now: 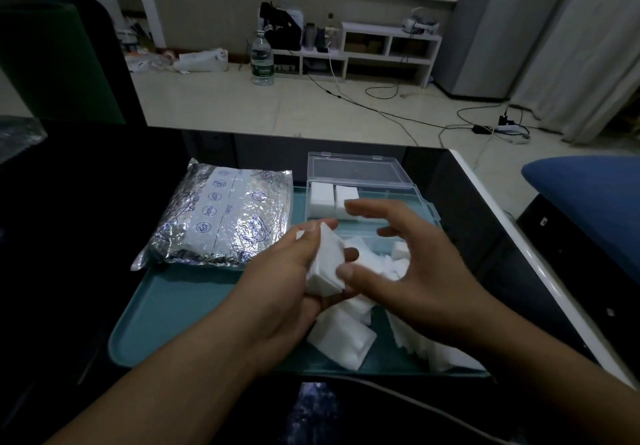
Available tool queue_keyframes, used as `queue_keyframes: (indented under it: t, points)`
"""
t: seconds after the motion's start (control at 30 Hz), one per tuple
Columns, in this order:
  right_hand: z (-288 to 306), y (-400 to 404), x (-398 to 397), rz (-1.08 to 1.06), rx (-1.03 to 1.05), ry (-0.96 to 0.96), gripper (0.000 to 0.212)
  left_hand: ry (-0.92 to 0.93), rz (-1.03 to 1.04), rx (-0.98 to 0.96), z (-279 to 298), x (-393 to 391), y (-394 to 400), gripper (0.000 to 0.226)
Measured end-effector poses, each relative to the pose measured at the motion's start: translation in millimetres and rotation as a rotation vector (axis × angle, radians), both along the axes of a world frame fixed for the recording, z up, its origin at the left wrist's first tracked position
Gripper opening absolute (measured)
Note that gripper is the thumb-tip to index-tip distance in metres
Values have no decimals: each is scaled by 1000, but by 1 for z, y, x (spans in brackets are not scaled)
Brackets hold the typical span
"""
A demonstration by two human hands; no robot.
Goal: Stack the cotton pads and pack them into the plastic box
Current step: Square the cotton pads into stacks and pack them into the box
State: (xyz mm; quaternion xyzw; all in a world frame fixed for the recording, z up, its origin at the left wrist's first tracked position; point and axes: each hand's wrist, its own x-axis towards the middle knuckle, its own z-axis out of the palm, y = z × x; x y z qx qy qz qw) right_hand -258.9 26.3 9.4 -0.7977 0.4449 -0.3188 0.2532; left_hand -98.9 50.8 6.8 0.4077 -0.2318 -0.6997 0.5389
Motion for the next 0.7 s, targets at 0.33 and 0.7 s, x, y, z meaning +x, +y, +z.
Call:
queue_keyframes:
  t: [0.33,0.7]
  points:
    - [-10,2,6,119,4,-5,86,16,-36,-11,0,-2,1,37]
    - [-13,-26,-15,-105,18,50,39,58,42,23,5,16,-7,27]
